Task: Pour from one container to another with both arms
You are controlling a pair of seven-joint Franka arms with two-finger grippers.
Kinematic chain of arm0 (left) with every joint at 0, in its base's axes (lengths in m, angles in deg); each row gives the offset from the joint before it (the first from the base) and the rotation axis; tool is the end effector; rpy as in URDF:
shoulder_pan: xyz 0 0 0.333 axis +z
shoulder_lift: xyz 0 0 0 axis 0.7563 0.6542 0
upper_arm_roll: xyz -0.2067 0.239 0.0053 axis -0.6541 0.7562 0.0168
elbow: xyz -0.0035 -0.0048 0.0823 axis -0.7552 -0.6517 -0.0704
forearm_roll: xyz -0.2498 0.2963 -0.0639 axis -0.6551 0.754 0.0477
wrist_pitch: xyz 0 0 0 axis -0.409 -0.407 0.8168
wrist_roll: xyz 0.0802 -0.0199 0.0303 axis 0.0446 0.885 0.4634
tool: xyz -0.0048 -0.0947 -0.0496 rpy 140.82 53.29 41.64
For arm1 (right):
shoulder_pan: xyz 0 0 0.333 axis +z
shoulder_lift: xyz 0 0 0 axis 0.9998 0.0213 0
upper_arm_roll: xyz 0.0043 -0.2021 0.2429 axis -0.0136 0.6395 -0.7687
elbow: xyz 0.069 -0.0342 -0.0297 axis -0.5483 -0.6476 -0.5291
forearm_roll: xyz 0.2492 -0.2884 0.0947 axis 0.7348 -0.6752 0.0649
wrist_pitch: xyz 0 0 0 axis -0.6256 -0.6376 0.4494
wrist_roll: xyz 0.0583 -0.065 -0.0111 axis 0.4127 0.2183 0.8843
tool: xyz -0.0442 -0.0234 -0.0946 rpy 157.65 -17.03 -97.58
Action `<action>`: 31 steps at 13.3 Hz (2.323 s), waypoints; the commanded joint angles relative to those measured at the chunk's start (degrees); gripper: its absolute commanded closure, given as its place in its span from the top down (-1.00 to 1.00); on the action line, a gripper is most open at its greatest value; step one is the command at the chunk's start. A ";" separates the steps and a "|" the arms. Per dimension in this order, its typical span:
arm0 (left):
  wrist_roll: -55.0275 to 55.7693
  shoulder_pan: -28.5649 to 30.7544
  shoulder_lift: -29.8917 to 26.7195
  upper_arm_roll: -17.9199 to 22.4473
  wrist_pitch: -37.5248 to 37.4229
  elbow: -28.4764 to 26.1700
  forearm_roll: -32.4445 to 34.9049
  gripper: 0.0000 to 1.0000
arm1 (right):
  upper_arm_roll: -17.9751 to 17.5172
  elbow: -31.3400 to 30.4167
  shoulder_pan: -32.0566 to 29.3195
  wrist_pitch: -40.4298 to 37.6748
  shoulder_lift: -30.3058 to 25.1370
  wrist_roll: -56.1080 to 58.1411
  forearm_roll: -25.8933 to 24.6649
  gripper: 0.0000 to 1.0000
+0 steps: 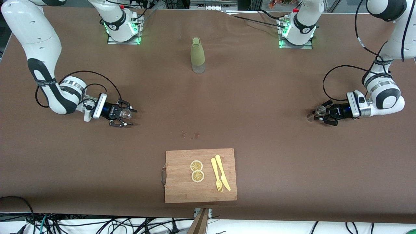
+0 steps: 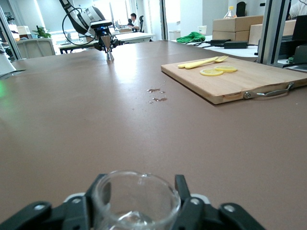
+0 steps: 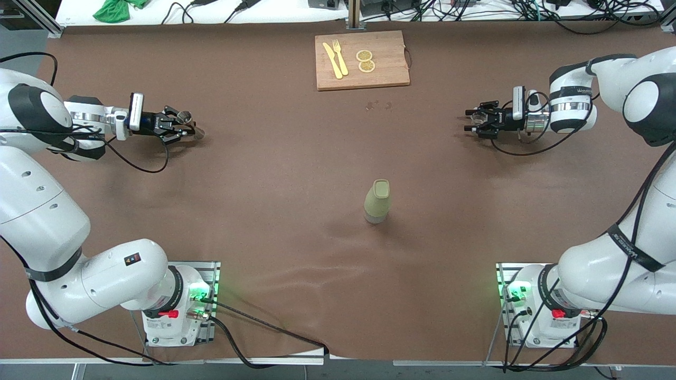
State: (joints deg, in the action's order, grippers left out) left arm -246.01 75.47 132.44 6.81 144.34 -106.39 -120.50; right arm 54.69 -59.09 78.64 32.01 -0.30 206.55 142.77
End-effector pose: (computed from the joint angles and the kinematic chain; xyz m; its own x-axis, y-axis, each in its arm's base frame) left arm 0.5111 0.1868 0.0967 -0.0351 -0.3451 0.9379 -0.9957 -0.0683 -0.0624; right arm 0.5193 -0.0101 0.0824 0.1633 0.3113 0.9362 0.9702 -0.2231 -0.0950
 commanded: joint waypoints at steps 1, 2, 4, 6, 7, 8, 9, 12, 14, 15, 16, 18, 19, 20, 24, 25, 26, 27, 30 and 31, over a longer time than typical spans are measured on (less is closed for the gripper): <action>-10.17 0.22 -0.33 0.48 -0.73 -0.91 -1.41 -1.00 | -0.03 0.37 0.12 -0.72 0.26 1.13 1.00 -0.69; -10.17 0.22 -0.33 0.48 -0.73 -0.91 -1.41 -1.00 | -0.03 0.37 0.12 -0.72 0.26 1.13 1.00 -0.69; -10.00 0.22 -0.33 0.40 -0.73 -0.82 -1.06 -1.00 | -0.03 0.37 0.12 -0.72 0.26 1.13 1.00 -0.81; -9.65 0.04 -0.51 0.40 -0.73 -0.74 -0.10 -1.00 | -0.03 0.46 0.12 -0.72 0.18 1.13 1.00 -0.93; -9.65 -0.13 -0.60 0.40 -0.73 -0.73 -0.01 -1.00 | -0.03 0.46 0.12 -0.72 0.17 1.13 1.00 -0.94; -9.82 -0.31 -0.60 0.40 -0.73 -0.65 0.08 -1.00 | -0.03 0.55 0.12 -0.72 0.17 1.13 1.00 -0.97; -9.82 -0.40 -0.60 0.31 -0.73 -0.65 0.08 -1.00 | -0.03 0.72 0.12 -0.72 0.17 1.13 1.00 -0.98; -9.82 -0.40 -0.60 0.22 -0.73 -0.56 0.17 -1.00 | -0.03 1.25 0.12 -0.80 0.00 1.04 1.00 -1.00; -9.91 -0.31 -0.51 0.31 -0.73 -0.47 0.08 -1.00 | -0.03 1.77 0.12 -0.89 -0.26 0.78 1.00 -1.00; -9.82 -0.14 -0.51 0.31 -0.82 -0.47 0.08 -1.00 | -0.12 2.30 0.12 -0.89 -0.26 0.34 1.00 -1.00; -9.73 0.04 -0.51 0.31 -1.08 -0.38 0.08 -1.00 | -0.20 2.57 0.21 -0.89 -0.35 0.16 1.00 -1.00; -9.56 0.22 -0.51 0.31 -2.22 -0.38 -0.01 -1.00 | -0.29 3.97 0.21 -1.41 -0.26 -0.01 1.00 -1.00; -9.47 0.39 -0.51 0.39 -2.75 -0.21 -0.01 -1.00 | -0.64 4.41 0.21 -1.51 -0.26 -0.45 1.00 -1.00; -9.47 0.48 -0.51 0.66 -4.06 -0.03 -0.09 -1.00 | -0.73 4.59 0.21 -1.51 -0.35 -1.41 1.00 -1.00; -9.38 0.83 -0.51 1.45 -7.15 0.14 -0.09 -1.00 | -1.00 5.73 0.21 -1.68 -0.35 -3.52 1.00 -1.00; -9.38 0.83 -0.60 1.45 -7.15 0.23 -0.09 -1.00 | -1.00 6.08 0.21 -1.68 -0.70 -4.14 1.00 -1.00; -8.86 0.83 -0.60 1.36 -7.15 1.02 -0.09 -1.00 | -1.08 6.17 0.21 -1.59 -1.31 -4.23 1.00 -1.00; -7.38 0.57 -0.69 1.28 -7.15 2.07 -0.01 -1.00 | -1.08 6.43 0.21 -1.59 -1.67 -4.32 1.00 -1.00; -1.05 -0.57 -1.04 -1.00 -6.89 2.61 -0.70 -1.00 | -1.08 8.10 0.21 -1.51 -1.76 -6.77 1.00 -1.00; 0.71 -0.83 -1.21 -2.14 -6.19 2.69 -1.06 -1.00 | -1.08 8.71 0.21 -1.51 -1.76 -7.22 1.00 -1.00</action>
State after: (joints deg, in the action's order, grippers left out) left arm -243.70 75.71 132.21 5.97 138.22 -103.32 -120.49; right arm 53.63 -50.78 78.69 30.94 -1.00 201.11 142.92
